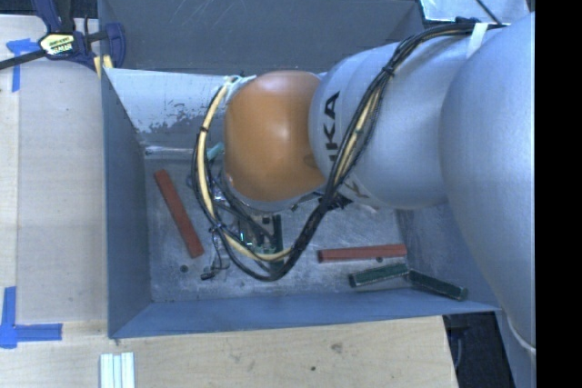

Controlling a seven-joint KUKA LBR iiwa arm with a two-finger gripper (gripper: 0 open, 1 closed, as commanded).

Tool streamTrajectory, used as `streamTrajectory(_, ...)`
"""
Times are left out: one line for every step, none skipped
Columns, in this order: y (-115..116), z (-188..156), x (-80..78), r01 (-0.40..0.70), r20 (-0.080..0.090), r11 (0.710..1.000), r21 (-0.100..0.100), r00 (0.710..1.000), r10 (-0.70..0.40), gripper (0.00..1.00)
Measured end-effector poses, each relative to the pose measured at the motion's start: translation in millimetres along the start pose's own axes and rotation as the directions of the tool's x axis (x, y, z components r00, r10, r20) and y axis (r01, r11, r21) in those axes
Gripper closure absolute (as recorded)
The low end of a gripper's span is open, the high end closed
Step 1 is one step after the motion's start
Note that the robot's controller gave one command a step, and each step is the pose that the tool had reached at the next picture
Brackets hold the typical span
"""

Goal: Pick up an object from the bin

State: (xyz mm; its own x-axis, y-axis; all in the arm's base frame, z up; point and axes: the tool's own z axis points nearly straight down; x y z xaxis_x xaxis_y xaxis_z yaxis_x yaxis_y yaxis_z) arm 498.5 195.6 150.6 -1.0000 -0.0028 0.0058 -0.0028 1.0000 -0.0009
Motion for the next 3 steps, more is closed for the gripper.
streamTrajectory(-50.5,79.9,-93.4,0.14,0.009,0.99,0.003,0.99,-0.14,0.0)
streamTrajectory(-130.2,79.8,-115.9,0.026,0.012,1.0,0.002,1.0,-0.026,0.0)
streamTrajectory(-222.5,79.1,-111.7,0.105,0.008,0.994,0.004,0.994,-0.105,0.0)
